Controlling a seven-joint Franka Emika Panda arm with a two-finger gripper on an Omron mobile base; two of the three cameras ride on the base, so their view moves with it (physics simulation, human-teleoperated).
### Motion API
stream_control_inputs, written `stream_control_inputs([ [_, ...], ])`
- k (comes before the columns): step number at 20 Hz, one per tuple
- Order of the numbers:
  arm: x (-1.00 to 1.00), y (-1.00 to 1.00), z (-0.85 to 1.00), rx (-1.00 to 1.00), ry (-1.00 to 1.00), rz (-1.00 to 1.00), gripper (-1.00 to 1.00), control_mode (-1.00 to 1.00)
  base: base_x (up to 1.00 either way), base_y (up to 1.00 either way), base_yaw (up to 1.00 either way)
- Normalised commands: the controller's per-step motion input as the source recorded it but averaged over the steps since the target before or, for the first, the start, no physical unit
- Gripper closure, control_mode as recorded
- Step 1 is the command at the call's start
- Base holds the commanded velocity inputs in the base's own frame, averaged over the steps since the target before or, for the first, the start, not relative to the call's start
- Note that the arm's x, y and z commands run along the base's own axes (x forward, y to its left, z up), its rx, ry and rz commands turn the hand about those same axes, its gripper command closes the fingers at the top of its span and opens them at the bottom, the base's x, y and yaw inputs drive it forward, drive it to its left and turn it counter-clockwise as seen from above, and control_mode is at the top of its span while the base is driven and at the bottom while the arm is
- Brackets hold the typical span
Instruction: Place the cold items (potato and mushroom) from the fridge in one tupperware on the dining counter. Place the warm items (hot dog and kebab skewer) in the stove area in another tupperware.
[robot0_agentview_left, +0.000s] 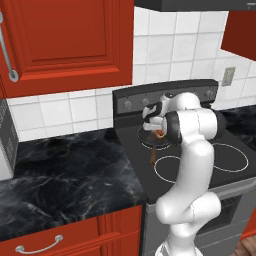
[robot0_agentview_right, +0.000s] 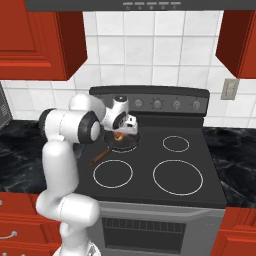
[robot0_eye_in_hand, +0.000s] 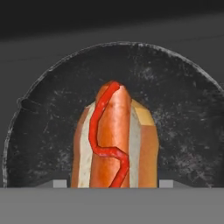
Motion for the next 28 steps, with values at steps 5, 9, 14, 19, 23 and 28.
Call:
stream_control_inputs([
  [5,-0.79,0.0,0.95,0.0,-0.09,-0.01,1.0,-1.0,0.0,0.0,0.0],
  [9,-0.91,0.0,0.91,0.0,-0.03,-0.03,1.0,-1.0,0.0,0.0,0.0],
  [14,-0.91,0.0,0.88,0.0,0.0,-0.02,1.0,-1.0,0.0,0.0,0.0],
  [19,-0.92,0.0,0.84,0.0,0.0,-0.03,1.0,-1.0,0.0,0.0,0.0],
  [23,-0.97,0.0,0.76,0.0,-0.02,-0.03,1.0,-1.0,0.0,0.0,0.0],
  [28,-0.85,0.01,0.54,0.0,-0.06,-0.03,1.0,-1.0,0.0,0.0,0.0],
])
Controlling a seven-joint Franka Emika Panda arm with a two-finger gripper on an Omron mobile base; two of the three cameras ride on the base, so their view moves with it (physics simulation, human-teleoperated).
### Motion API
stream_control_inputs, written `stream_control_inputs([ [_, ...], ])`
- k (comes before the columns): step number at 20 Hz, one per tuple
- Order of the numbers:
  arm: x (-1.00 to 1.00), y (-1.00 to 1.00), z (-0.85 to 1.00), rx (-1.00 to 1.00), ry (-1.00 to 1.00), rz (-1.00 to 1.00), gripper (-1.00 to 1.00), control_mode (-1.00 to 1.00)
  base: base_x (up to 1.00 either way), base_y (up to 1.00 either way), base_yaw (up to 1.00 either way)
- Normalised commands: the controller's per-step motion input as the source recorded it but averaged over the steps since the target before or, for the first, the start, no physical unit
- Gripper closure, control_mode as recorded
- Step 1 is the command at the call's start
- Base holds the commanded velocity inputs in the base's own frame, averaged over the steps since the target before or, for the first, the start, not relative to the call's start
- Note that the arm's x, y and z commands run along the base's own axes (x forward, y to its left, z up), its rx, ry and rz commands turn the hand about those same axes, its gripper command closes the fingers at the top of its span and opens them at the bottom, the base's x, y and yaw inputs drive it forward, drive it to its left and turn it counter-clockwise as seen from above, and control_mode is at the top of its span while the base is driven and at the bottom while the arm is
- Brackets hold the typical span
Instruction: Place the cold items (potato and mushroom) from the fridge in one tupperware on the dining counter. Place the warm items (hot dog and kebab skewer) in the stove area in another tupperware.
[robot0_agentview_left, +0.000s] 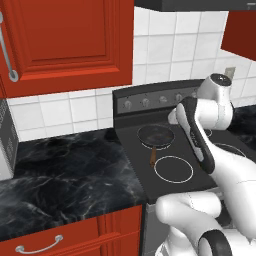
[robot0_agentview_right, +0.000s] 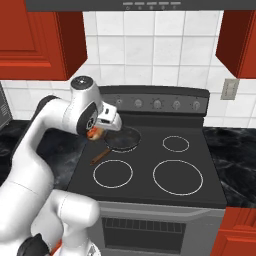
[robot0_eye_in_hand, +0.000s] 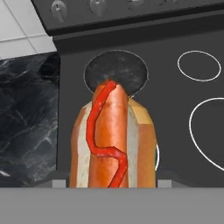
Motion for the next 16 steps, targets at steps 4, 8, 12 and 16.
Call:
stream_control_inputs([
  [4,-0.8,0.08,0.23,0.0,-0.08,-0.07,1.0,-1.0,0.0,0.0,0.0],
  [8,-0.82,0.07,0.13,0.0,-0.11,-0.07,1.0,-1.0,0.0,0.0,0.0],
  [12,-0.23,0.03,0.0,0.0,-0.04,-0.01,1.0,1.0,-0.75,0.21,0.0],
  [16,0.0,0.0,0.0,0.0,0.0,0.0,1.0,1.0,-0.98,0.44,0.0],
])
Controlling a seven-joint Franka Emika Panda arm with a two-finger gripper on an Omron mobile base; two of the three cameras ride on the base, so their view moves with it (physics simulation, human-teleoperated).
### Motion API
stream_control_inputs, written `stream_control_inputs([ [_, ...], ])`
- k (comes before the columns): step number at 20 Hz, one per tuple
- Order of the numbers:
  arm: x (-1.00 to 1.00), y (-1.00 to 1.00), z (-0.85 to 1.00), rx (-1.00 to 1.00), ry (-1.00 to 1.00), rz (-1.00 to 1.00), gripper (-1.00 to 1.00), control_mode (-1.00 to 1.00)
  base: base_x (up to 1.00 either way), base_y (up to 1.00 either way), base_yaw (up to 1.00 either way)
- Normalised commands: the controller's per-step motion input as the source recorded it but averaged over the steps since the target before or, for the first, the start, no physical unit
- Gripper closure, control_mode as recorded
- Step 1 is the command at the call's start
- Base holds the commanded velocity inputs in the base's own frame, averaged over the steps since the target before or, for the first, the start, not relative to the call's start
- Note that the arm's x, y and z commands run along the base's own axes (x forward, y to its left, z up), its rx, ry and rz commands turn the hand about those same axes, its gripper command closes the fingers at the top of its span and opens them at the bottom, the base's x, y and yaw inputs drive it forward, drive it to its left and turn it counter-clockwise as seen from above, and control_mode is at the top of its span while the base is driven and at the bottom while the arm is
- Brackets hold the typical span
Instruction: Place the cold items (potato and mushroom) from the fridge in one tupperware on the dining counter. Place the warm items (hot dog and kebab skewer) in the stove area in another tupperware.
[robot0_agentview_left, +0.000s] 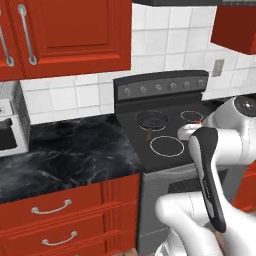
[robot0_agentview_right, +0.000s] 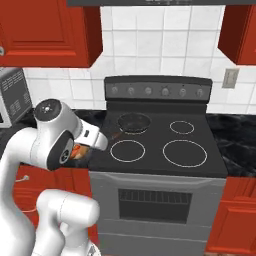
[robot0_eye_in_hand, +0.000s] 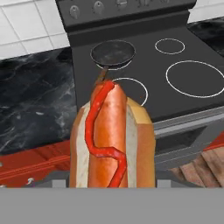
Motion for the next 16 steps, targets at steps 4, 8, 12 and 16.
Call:
stream_control_inputs([
  [4,0.0,0.0,0.0,0.0,0.0,0.0,1.0,1.0,-0.85,0.88,-0.02],
  [8,0.0,0.0,0.0,0.0,0.0,0.0,1.0,1.0,-0.82,1.0,-0.13],
  [12,0.0,0.0,0.0,0.0,0.0,0.0,1.0,1.0,-0.91,0.79,-0.28],
  [16,0.0,0.0,0.0,0.0,0.0,0.0,1.0,1.0,-1.0,0.61,-0.37],
])
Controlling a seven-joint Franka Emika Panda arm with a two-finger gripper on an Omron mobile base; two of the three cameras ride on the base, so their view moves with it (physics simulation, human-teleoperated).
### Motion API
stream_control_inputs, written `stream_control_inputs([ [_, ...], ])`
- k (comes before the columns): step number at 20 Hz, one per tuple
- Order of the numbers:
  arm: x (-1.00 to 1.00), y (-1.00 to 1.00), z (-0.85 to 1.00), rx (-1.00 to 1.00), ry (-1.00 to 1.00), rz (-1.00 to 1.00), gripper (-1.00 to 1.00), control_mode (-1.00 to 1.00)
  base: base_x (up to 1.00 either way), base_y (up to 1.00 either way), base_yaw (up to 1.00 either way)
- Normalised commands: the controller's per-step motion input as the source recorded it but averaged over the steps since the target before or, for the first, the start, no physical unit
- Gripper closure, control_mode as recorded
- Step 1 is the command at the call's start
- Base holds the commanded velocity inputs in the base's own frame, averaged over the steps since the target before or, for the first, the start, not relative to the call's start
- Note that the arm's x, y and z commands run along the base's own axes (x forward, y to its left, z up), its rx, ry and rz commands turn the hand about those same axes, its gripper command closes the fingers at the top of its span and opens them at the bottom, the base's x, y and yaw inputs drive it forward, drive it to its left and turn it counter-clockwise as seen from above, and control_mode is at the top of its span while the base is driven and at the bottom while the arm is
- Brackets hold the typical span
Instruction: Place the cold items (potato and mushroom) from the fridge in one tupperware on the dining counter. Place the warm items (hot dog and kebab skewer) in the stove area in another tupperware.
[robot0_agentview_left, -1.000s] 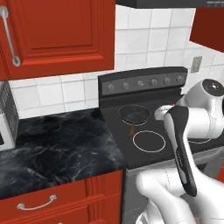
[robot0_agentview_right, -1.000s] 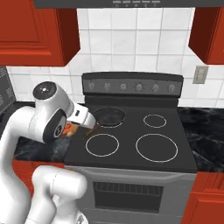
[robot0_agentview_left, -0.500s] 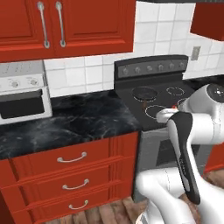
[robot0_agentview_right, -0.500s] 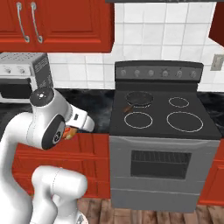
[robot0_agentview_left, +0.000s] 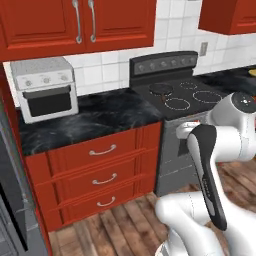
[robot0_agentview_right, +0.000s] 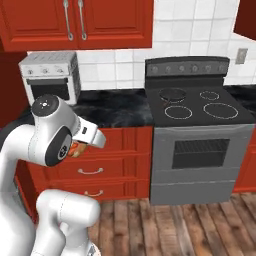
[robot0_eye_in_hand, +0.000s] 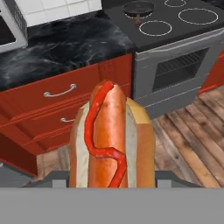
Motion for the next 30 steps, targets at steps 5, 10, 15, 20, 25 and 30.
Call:
stream_control_inputs([
  [5,0.0,0.0,0.0,0.0,0.0,0.0,1.0,1.0,-1.0,0.51,-0.39],
  [10,0.0,0.0,0.0,0.0,0.0,0.0,1.0,1.0,-1.0,0.37,-0.37],
  [15,0.0,0.0,0.0,0.0,0.0,0.0,1.0,1.0,-1.0,0.12,-0.31],
  [20,0.0,0.0,0.0,0.0,0.0,0.0,1.0,1.0,-1.0,-0.03,-0.22],
  [25,0.0,0.0,0.0,0.0,0.0,0.0,1.0,1.0,-1.0,-0.05,-0.22],
  [30,0.0,0.0,0.0,0.0,0.0,0.0,1.0,1.0,-1.0,-0.08,-0.2],
])
